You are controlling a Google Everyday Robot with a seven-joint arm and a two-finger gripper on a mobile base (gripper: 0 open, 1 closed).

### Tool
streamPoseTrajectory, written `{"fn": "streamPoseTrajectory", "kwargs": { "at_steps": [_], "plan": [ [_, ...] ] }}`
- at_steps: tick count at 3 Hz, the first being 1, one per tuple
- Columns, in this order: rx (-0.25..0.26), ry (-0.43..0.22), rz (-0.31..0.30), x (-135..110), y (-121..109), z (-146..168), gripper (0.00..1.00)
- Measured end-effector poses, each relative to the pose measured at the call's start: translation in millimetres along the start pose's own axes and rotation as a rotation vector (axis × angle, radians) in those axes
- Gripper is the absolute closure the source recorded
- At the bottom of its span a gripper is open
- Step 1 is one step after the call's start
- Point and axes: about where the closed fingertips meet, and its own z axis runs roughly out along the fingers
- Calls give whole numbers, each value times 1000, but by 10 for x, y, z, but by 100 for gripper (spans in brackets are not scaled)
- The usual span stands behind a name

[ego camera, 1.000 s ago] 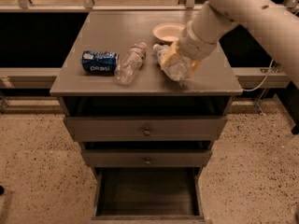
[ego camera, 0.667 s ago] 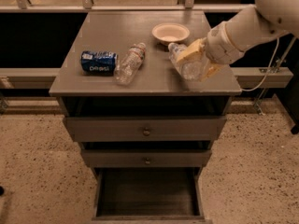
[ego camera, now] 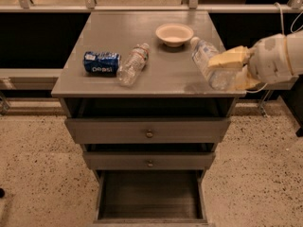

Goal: Place blue plastic bottle into bottom drawer

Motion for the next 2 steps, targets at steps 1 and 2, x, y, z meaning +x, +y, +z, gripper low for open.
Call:
{"fn": "streamPoseTrajectory", "kwargs": {
  "at_steps": [1, 2],
  "plan": [
    [164, -166, -76, -439, 336, -71, 100],
    [149, -163, -89, -430, 287, -49, 100]
  ]
}}
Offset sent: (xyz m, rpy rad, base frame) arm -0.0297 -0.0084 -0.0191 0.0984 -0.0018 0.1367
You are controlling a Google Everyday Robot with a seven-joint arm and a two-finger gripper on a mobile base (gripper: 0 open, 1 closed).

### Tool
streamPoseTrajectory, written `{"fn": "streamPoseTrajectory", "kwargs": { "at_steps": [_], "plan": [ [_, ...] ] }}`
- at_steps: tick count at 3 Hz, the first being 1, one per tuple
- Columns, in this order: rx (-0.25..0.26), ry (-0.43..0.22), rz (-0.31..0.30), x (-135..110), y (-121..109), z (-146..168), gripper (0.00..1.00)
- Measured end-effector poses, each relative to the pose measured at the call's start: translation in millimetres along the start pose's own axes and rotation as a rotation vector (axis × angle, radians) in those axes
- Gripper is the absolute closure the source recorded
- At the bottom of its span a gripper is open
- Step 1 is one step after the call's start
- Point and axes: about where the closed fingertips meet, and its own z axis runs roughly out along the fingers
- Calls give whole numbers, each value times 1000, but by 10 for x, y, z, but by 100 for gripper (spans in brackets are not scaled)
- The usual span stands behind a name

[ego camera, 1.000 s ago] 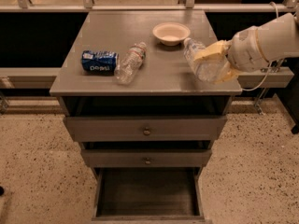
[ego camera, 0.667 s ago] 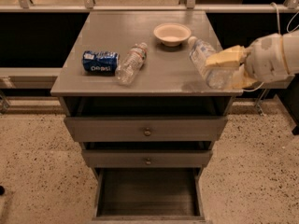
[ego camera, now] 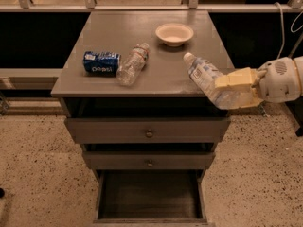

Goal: Place blue plastic bottle into bottom drawer

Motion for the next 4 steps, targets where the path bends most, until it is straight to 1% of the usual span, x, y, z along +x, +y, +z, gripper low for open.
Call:
{"fn": "streamPoseTrajectory", "kwargs": {
  "at_steps": [1, 2, 3, 4],
  "plan": [
    [47, -71, -54, -43, -10, 161, 100],
    [147, -175, -182, -444, 84, 189, 100],
    [184, -240, -269, -785, 362, 35, 100],
    [159, -278, -310, -1066, 683, -77, 100]
  ]
}}
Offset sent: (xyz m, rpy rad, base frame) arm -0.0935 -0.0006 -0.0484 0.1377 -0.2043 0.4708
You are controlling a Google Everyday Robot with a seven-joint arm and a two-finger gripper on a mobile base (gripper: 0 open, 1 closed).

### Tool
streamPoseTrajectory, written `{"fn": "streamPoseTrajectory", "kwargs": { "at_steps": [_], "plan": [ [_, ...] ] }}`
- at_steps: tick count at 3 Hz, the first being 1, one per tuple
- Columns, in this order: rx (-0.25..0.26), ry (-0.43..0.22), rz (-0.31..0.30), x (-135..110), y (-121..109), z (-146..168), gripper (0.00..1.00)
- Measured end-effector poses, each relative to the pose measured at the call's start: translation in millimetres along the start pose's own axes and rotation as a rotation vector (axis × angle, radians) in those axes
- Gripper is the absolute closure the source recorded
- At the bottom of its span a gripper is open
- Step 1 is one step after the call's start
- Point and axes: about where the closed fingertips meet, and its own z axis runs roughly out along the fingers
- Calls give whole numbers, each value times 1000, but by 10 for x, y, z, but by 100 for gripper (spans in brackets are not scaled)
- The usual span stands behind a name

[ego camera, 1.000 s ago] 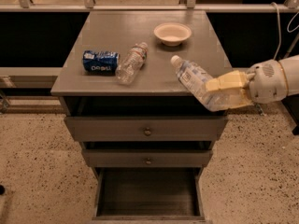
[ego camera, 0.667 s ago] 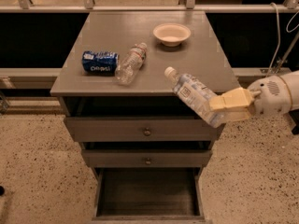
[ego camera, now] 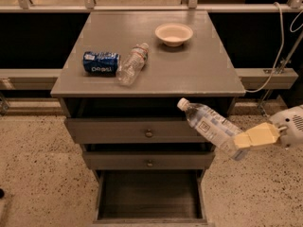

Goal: Place blue plastic bottle into bottom drawer

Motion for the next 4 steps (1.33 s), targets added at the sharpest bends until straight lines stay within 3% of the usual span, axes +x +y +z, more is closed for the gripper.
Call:
{"fn": "streamPoseTrajectory", "kwargs": {
  "at_steps": [2, 3, 4],
  "plan": [
    [-2, -5, 20, 38, 61, 65, 100],
    [-98, -58, 112, -71, 514, 333, 100],
    [-302, -155, 246, -559, 1401, 737, 100]
  ]
}}
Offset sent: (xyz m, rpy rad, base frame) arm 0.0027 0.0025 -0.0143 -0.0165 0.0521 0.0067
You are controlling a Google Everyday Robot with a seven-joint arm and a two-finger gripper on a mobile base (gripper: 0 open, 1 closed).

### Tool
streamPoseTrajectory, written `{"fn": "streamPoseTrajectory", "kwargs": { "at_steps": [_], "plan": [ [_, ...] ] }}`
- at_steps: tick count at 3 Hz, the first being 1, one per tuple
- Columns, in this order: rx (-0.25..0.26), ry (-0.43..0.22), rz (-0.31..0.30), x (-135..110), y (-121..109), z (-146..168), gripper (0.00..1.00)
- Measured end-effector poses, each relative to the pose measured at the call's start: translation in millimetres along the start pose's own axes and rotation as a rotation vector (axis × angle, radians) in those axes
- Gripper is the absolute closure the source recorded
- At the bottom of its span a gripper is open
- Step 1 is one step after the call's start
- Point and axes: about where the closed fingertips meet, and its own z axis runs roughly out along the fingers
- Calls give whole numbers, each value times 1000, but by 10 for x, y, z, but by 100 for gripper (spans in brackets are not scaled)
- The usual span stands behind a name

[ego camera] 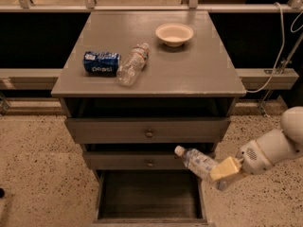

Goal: Place blue plastic bottle into bottom drawer

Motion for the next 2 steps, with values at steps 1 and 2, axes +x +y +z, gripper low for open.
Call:
{"fn": "streamPoseTrajectory", "kwargs": {
  "at_steps": [1, 2],
  "plan": [
    [-102, -65, 40, -193, 400, 388, 100],
    [-85, 58, 62, -260, 455, 22, 100]
  ]
}}
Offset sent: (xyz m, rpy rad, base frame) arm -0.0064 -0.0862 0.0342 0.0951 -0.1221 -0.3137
